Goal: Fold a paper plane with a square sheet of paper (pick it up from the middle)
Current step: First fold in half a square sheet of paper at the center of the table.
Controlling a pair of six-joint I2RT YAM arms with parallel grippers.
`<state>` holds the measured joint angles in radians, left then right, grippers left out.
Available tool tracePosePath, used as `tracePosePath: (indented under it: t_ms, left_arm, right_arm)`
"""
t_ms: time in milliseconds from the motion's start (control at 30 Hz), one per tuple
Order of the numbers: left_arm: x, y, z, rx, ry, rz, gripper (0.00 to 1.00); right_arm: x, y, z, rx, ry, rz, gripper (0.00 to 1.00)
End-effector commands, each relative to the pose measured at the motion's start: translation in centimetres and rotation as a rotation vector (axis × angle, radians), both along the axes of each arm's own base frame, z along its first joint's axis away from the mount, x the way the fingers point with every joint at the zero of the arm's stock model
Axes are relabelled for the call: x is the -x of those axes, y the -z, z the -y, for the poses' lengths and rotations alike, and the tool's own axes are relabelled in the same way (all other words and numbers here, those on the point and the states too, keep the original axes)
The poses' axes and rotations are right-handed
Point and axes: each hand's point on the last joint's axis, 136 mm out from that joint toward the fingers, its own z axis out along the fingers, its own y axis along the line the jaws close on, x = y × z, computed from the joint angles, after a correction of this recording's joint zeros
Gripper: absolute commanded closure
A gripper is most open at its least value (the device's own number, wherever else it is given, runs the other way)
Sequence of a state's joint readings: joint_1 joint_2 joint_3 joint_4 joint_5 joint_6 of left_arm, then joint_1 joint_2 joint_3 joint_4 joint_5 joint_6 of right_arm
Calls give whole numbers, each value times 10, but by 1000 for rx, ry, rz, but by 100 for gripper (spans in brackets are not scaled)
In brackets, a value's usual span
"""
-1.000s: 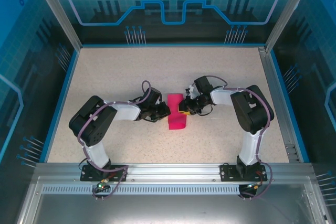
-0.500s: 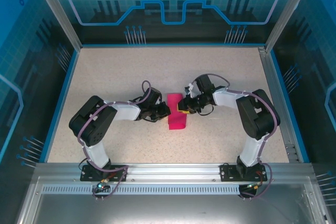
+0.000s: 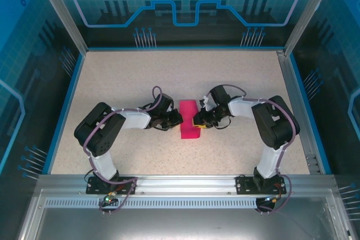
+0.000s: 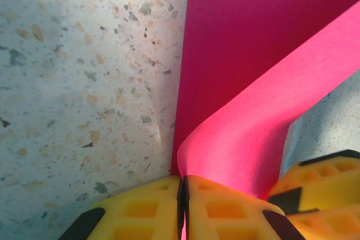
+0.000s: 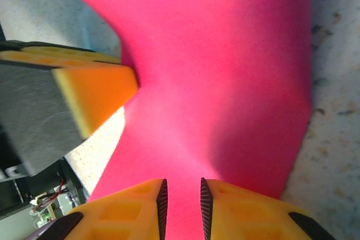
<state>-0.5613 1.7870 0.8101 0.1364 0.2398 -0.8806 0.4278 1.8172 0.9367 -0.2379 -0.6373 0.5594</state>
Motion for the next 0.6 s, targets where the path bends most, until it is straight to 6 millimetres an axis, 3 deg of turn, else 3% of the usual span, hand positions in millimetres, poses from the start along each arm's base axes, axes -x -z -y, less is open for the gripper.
tracePosePath:
  t_ms: [0,133,467,567]
  left_arm:
    - [20,27,-7,-75,37,-83,87]
    - [20,26,-7,-77,38,-82,86]
    - [21,28,-7,-80,40,-86,87]
    - [21,29,-7,-82,39,-90,87]
  right_arm:
    - [8,-26,-9,-52,-49,44,74]
    - [13,-25,-12,-49,-58,35,74]
    - [38,25,6,44,-48,-59,74]
    - [41,30,11,73,-48,-63,74]
